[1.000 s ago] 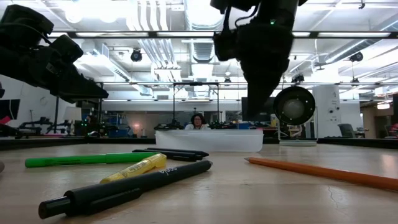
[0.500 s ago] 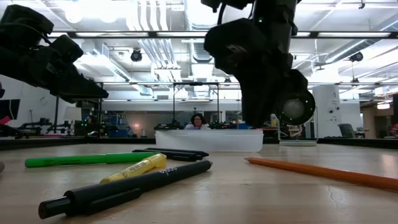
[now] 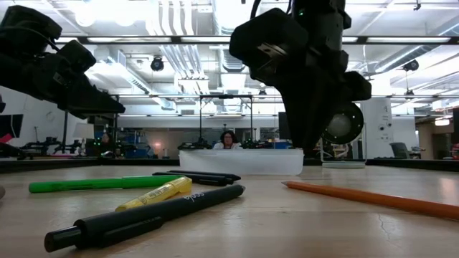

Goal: Pick & place school supplies into a supply box
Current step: Put the orange pencil into the supply box

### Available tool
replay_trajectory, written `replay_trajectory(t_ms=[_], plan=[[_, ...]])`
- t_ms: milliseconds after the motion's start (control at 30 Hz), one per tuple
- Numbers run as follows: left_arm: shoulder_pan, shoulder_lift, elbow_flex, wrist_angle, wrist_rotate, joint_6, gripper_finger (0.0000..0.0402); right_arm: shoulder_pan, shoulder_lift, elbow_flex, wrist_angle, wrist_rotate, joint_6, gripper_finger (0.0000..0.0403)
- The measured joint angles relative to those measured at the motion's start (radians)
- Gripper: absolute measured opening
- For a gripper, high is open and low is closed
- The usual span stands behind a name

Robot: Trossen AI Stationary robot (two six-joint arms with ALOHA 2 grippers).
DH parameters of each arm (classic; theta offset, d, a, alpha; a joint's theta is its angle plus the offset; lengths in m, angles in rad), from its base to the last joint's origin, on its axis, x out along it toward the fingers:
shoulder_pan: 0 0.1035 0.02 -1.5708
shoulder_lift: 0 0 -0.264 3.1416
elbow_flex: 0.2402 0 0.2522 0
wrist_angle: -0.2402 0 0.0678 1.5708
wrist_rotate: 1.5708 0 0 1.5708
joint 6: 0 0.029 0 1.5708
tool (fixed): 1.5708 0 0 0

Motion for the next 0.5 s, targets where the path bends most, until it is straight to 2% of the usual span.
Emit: replay_trajectory(t_ms=[500], plan=[[0.000,0.000,0.000,0.000,0.000,0.000,0.0069,0.031,0.073,0.073,-0.014,-0.039,0.055,0.0068]])
